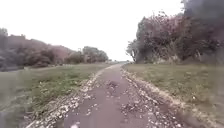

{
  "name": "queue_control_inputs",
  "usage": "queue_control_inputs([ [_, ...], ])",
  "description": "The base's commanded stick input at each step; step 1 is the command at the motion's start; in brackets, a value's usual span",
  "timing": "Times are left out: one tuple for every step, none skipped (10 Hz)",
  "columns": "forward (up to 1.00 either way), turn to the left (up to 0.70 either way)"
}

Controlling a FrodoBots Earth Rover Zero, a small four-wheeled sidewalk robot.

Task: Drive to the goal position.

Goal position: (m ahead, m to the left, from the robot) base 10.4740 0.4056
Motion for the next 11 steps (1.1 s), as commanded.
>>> queue_control_inputs([
  [1.00,0.00],
  [1.00,0.00],
  [1.00,0.00],
  [1.00,0.00],
  [1.00,0.00],
  [1.00,0.00],
  [1.00,0.00],
  [1.00,0.00],
  [1.00,0.00],
  [1.00,-0.33],
  [1.00,-0.35],
])
